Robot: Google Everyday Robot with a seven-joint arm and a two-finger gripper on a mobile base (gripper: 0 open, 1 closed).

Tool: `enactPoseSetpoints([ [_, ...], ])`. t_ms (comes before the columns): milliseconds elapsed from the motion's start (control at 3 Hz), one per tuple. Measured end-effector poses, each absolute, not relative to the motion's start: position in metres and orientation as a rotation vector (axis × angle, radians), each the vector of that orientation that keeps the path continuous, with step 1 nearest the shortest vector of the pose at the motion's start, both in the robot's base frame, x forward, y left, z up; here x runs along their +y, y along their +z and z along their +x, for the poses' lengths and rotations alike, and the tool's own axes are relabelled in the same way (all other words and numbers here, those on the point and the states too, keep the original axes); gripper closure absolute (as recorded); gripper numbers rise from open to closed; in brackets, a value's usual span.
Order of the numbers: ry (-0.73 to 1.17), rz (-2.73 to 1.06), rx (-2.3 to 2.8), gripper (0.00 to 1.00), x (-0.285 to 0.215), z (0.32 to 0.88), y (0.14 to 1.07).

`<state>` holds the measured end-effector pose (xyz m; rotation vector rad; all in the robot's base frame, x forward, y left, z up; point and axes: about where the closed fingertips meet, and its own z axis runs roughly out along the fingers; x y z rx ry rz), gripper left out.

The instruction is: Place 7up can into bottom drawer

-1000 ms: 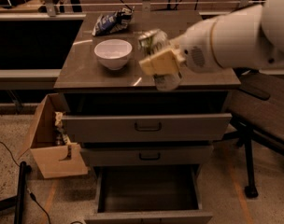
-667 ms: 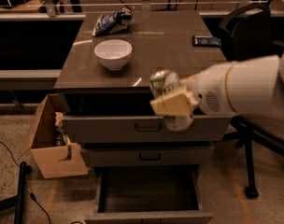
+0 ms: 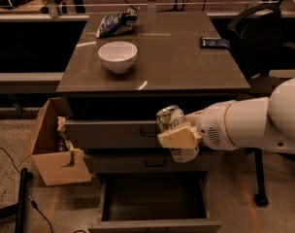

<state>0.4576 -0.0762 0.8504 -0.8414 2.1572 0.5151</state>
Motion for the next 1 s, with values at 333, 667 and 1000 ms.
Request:
enactPoseSetpoints([
  [333,0.514,-0.841,2.155,1.0,-0.076,0.458,0.852],
  [667,0.565,-0.753,2.189,1.0,-0.081,0.463,0.805],
  [1000,0.678,-0.572,2.299,1.0,-0.087,0.464,0.69],
])
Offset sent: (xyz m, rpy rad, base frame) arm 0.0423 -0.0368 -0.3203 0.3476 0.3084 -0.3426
